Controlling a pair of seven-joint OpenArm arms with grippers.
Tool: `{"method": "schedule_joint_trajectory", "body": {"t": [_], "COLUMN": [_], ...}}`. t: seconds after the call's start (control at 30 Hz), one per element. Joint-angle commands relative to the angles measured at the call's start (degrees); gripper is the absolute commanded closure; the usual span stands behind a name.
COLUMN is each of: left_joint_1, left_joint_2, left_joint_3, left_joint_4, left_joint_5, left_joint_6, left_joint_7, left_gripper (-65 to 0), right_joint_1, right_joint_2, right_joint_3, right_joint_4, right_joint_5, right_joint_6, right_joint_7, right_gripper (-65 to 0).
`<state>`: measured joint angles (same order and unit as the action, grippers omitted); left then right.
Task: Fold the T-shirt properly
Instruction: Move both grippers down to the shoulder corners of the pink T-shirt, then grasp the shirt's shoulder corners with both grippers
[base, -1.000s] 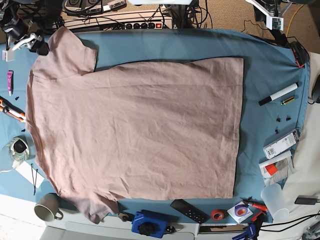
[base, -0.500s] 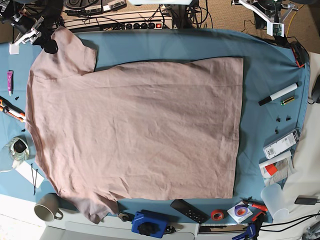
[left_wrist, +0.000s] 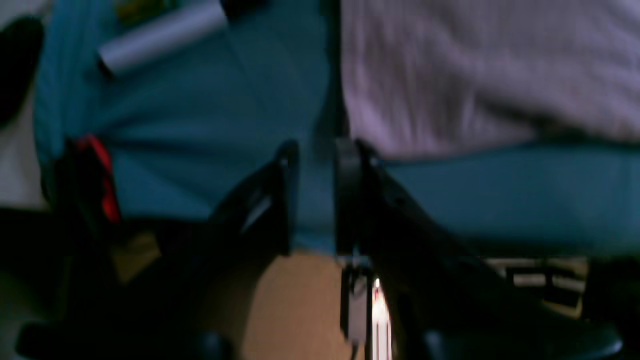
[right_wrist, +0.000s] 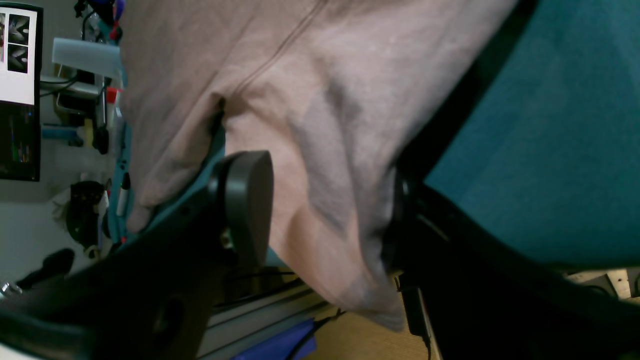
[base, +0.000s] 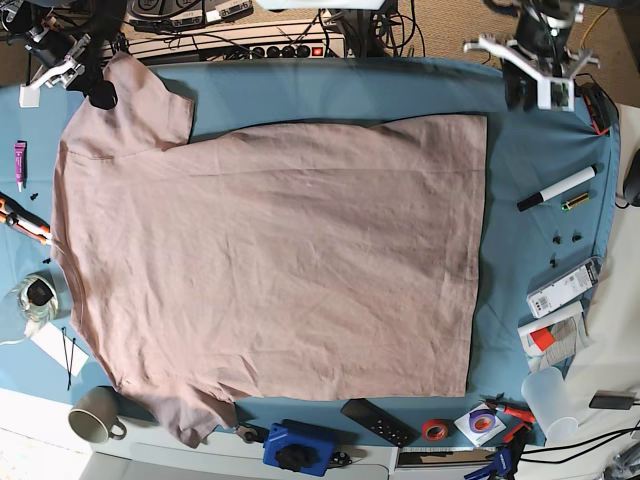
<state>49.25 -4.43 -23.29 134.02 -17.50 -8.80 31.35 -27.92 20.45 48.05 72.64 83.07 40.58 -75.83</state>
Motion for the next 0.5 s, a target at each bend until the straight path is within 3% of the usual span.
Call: {"method": "schedule_joint_trajectory", "body": {"t": [0.0, 0.13, 0.3, 0.47], "left_joint_1": [-0.46, -3.98, -8.59, -12.00], "left_joint_2": [-0.20, -0.22, -0.17, -0.17], "left_joint_3": [-0.13, -0.13, -0.13, -0.15], "left_joint_4": [0.98, -1.29, -8.02, -13.16], "left_joint_5": [-1.38, -5.97, -15.21, -14.49], "left_joint_6": [0.02, -0.76, -7.93, -7.21], "left_joint_7": [-1.40, -0.44, 4.22, 4.20], "left_gripper": [-13.2, -13.2, -18.8, -20.7], "right_joint_1": [-0.63, -0.63, -0.63, -0.66], "right_joint_2": [0.37, 0.37, 0.37, 0.39], "right_joint_3": [-0.09, -0.09, -0.11, -0.09], "right_joint_4": [0.00, 0.00, 0.00, 0.00], "right_joint_5": [-3.82, -3.85, -4.52, -4.66], "right_joint_6": [-0.58, -0.58, -0.58, -0.58], "right_joint_7": [-2.34, -2.43, -2.43, -2.84], "right_gripper": [-32.5, -32.5, -32.5, -32.5]}}
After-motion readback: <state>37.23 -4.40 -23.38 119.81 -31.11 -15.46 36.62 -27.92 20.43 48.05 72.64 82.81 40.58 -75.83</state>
